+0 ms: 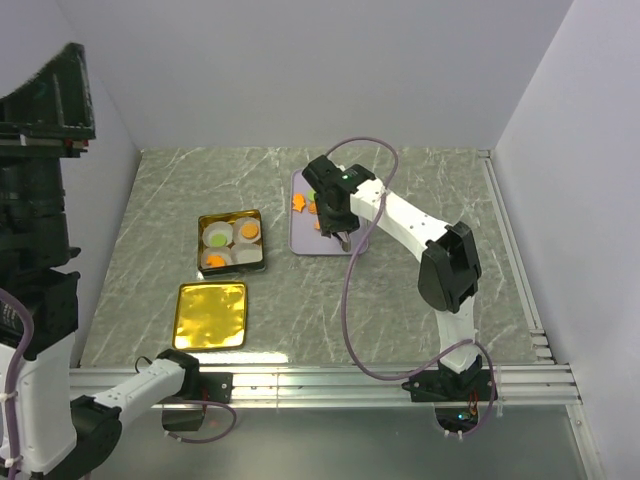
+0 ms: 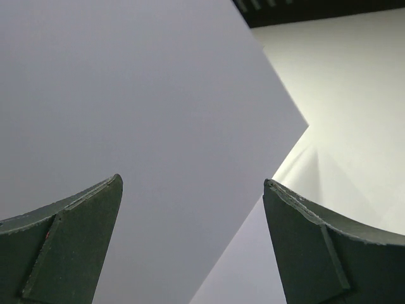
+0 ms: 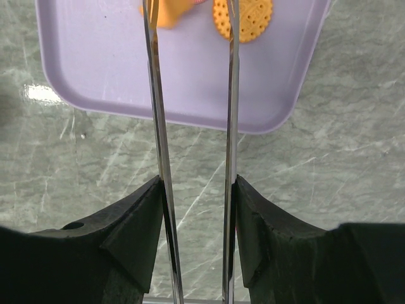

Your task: Pack the cookies

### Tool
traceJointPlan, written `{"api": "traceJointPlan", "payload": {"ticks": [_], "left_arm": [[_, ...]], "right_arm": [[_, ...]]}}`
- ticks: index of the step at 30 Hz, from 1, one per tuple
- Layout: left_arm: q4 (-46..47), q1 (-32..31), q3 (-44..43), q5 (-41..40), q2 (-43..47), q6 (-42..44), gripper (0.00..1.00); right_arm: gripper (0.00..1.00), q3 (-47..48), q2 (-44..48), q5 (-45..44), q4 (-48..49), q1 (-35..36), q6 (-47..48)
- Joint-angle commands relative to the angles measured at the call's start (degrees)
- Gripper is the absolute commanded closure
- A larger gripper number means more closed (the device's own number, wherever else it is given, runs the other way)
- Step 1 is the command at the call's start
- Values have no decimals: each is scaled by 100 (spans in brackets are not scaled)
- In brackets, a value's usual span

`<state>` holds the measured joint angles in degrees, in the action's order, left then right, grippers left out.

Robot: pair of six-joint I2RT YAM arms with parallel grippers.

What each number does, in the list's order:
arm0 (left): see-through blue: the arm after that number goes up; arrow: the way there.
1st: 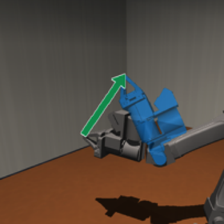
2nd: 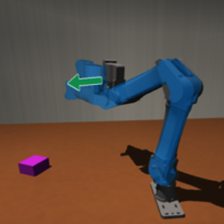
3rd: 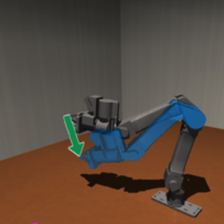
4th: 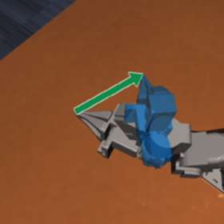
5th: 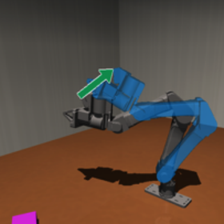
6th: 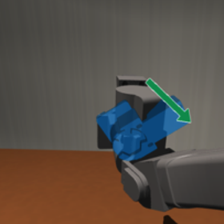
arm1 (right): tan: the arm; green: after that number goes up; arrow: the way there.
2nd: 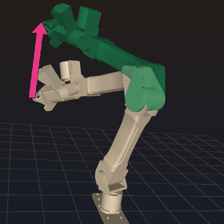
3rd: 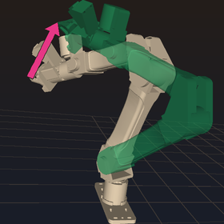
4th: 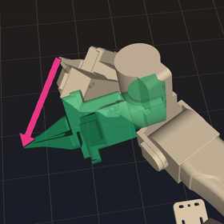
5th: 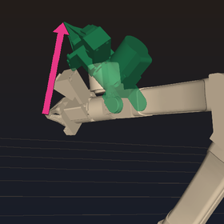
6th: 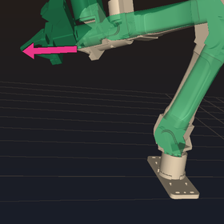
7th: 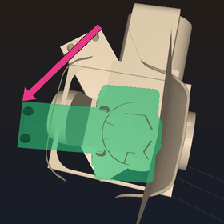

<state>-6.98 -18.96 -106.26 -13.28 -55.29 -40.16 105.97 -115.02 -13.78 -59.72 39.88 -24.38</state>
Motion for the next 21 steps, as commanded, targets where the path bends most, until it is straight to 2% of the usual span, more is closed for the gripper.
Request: {"api": "traceJointPlan", "payload": {"ticks": [1, 9, 21], "left_arm": [[557, -20, -483, -96, -201, -132, 1], [839, -20, -1309, -184, -553, -115, 0], [1392, -20, -2075, -1018, -562, 430, 1]], "right_arm": [[47, 415, -20, -54, -118, 64, -32], [47, 424, 50, -28, -294, 266, -145], [47, 37, 217, 60, -250, 503, -453]]}}
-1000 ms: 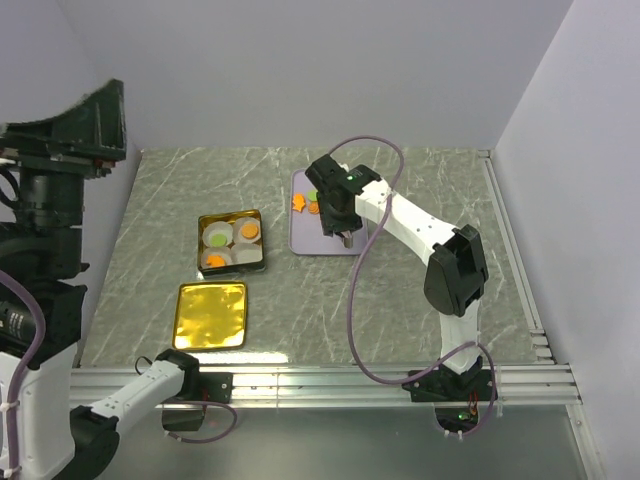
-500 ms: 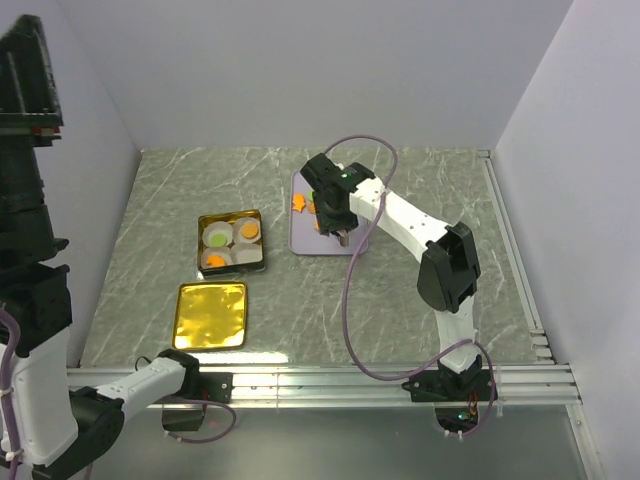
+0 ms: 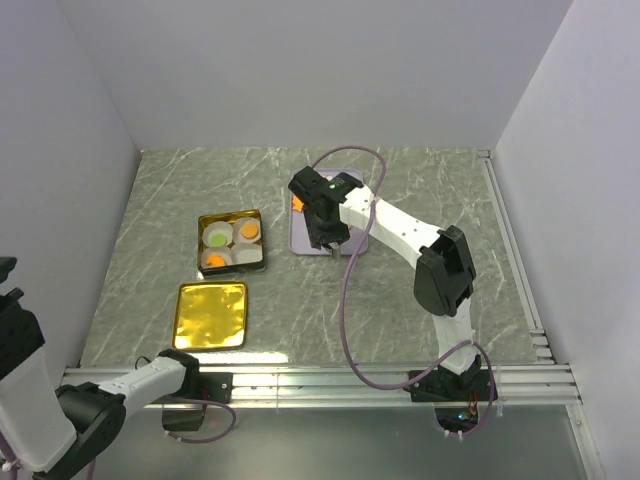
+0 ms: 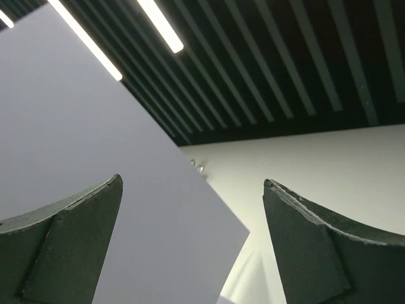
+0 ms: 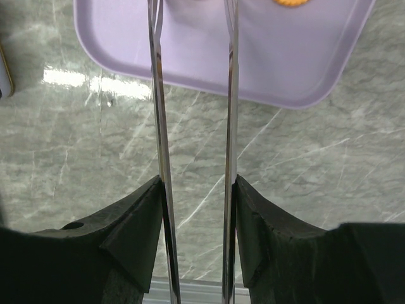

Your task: Pack the cookies

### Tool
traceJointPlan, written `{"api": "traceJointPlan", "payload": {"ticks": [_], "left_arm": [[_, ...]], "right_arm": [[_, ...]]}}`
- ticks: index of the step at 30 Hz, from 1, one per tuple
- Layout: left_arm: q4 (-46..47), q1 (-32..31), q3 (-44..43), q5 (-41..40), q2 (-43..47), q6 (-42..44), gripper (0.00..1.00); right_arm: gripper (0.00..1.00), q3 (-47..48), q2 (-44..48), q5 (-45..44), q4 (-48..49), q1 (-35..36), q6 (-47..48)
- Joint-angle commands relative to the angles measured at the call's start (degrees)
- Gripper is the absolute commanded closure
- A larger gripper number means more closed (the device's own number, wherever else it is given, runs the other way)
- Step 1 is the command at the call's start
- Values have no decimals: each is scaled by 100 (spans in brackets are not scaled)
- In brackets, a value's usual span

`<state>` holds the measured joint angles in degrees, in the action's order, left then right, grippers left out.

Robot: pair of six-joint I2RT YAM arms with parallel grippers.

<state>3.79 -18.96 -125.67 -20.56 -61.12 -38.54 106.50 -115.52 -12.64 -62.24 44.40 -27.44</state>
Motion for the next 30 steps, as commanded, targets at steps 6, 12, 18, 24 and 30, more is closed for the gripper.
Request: {"api": "traceJointPlan", "payload": {"ticks": [6, 12, 18, 24, 30], "left_arm": [[763, -20, -19, -695, 233, 664, 1], [974, -20, -520, -581, -154, 709, 1], [1404, -20, -458, -353, -382, -21, 1], [1484, -20, -977, -238, -734, -189, 1], [1563, -20, -951, -221, -726, -250, 0]], "right_arm": [[47, -103, 276, 25, 27, 104, -244], [47, -305, 303, 174, 107, 112, -384], [48, -314, 294, 262, 54, 112, -490], [48, -446, 268, 403, 106, 112, -657], [49, -455, 153, 535, 159, 112, -798]]}}
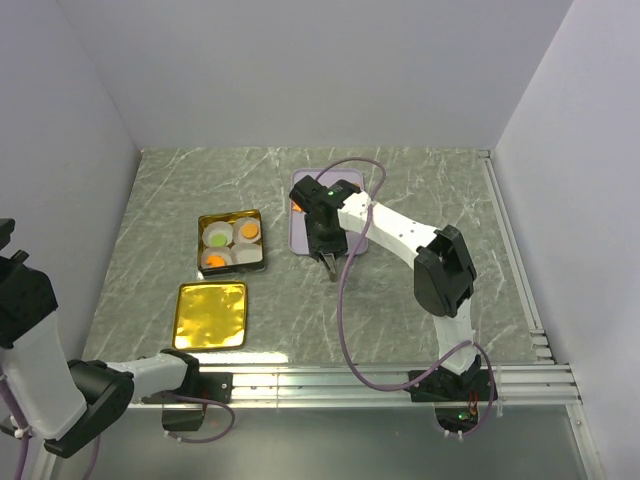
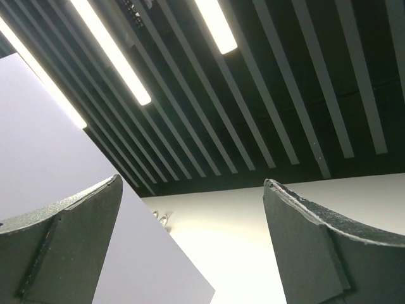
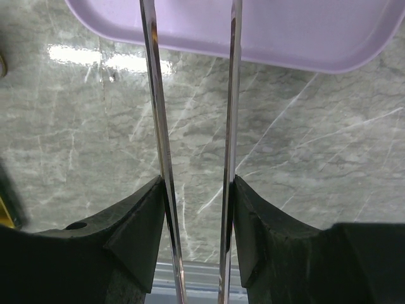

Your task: Pack the cookies

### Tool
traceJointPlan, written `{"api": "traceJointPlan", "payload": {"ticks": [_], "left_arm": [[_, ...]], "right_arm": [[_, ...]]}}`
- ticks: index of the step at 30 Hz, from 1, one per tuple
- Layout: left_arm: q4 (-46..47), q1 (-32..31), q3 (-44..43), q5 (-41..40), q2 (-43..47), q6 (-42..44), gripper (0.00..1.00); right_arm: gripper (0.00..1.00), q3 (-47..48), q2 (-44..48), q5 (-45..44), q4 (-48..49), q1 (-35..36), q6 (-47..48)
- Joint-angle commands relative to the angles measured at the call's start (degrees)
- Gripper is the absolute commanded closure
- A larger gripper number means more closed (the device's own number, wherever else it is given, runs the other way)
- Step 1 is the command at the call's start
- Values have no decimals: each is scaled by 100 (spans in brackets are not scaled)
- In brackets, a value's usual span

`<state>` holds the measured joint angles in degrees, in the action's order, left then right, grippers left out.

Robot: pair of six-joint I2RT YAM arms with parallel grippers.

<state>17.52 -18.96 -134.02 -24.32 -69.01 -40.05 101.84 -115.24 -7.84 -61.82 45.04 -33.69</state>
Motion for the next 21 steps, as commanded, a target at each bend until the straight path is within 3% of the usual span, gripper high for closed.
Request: {"api": "traceJointPlan", "payload": {"ticks": [1, 7, 21], "left_arm": [[173, -20, -125, 129, 98, -56, 0], [585, -29, -274, 304, 72, 628, 0], [332, -143, -485, 269, 98, 1079, 1]], "right_arm": [[49, 37, 107, 63, 118, 49, -190], [49, 187, -25, 89, 83, 49, -225], [51, 600, -394, 89, -49, -4, -322]]}}
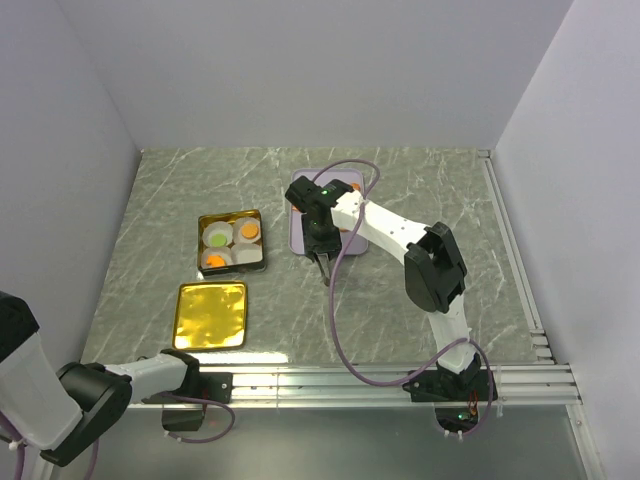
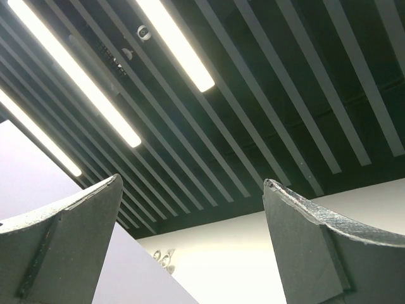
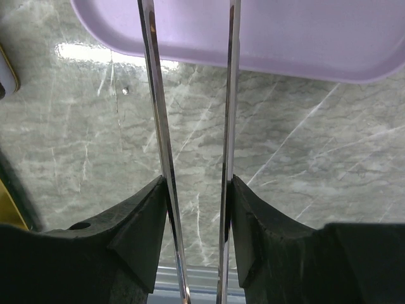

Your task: Pack the cookies

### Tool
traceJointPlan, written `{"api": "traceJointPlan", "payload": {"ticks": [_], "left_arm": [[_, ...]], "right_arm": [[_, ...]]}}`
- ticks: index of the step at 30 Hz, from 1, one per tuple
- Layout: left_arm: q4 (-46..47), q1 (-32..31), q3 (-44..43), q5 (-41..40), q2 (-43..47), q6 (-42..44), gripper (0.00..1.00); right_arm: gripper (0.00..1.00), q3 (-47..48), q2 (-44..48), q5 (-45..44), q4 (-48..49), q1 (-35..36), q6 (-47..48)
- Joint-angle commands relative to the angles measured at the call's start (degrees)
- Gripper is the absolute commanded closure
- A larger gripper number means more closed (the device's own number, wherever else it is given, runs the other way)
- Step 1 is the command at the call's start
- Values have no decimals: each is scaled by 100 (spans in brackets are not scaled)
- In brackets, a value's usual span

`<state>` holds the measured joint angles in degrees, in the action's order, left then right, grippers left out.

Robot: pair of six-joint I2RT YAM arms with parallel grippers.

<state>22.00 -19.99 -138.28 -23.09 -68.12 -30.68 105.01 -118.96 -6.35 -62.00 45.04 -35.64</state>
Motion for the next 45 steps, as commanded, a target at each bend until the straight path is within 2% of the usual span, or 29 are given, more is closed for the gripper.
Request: {"api": "traceJointPlan", "payload": {"ticks": [1, 9, 12, 15, 16, 17, 24, 31, 34, 38, 40, 42, 45], "left_arm": [[-126, -75, -42, 156, 9, 132, 1], [-354, -427, 503, -239, 378, 167, 1], [-302, -445, 1170, -432, 868, 263, 1], [231, -445, 2311, -582, 1500, 351, 0], [374, -436, 2932, -617, 1642, 387, 0], [401, -444, 3138, -661, 1766, 404, 1], [-1697, -444, 3728, -1188, 2231, 247, 1], [-3042, -444, 5336, -1575, 2865, 396, 1], [-3561, -445, 5872, -1927, 3076, 124, 0], [-4062, -445, 6321, -1629, 3252, 88, 1], [-4615, -445, 6436, -1549, 3252, 18, 1], [-5280, -445, 6515, -1636, 3261, -244, 1], [-5767, -444, 6725, -1787, 3357, -561, 1]], "right_arm": [[52, 300, -48, -51, -40, 5, -145], [57, 301, -66, -24, 3, -12, -163], [63, 318, -58, -50, 21, -30, -163], [66, 379, -31, -86, 30, -47, -163], [67, 441, -14, -103, 30, -56, -163], [67, 485, 4, -121, 4, -56, -163], [70, 977, 206, -314, -146, -56, -84], [71, 1179, 548, -332, -208, -65, 22], [71, 1188, 706, -349, -216, -56, 65], [70, 1118, 883, -314, -120, -65, 162], [71, 1083, 935, -210, -85, -56, 232], [71, 1126, 953, -174, -102, -48, 285], [71, 1162, 988, -112, -85, -12, 382]]}}
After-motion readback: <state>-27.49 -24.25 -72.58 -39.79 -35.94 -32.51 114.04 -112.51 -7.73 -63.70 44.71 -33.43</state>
